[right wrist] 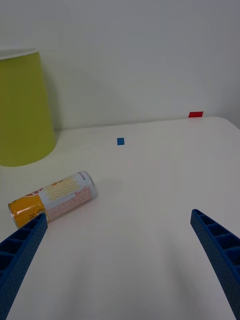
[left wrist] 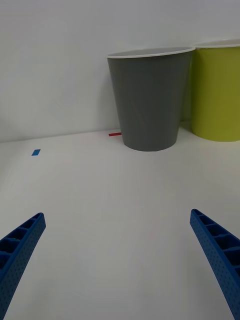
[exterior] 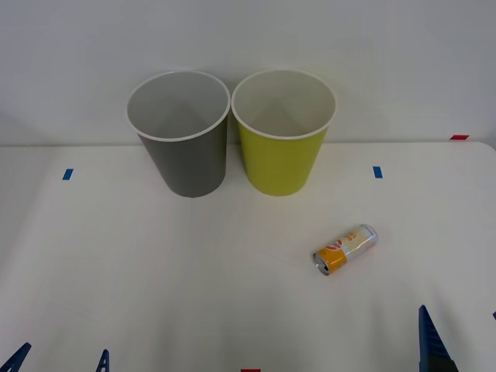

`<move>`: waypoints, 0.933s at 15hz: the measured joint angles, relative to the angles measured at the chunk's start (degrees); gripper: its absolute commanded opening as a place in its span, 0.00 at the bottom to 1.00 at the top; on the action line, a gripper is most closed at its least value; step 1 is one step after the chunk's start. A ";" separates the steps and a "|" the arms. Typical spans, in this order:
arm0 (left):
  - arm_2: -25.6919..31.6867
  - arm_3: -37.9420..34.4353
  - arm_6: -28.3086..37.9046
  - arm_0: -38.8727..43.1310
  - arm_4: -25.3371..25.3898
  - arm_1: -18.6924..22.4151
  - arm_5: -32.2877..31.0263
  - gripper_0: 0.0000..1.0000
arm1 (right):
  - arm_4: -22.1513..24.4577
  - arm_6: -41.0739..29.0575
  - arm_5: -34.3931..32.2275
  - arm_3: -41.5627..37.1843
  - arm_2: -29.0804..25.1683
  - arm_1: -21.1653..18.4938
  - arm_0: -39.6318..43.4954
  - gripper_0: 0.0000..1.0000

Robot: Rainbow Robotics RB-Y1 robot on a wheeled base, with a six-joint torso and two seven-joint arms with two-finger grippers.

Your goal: Put cans in the gray bin and PET bottles in the light green bin.

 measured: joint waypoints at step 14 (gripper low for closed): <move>0.00 0.00 0.00 0.00 0.00 0.00 0.00 1.00 | -6.40 -16.84 48.60 -18.29 -11.59 7.48 -6.29 1.00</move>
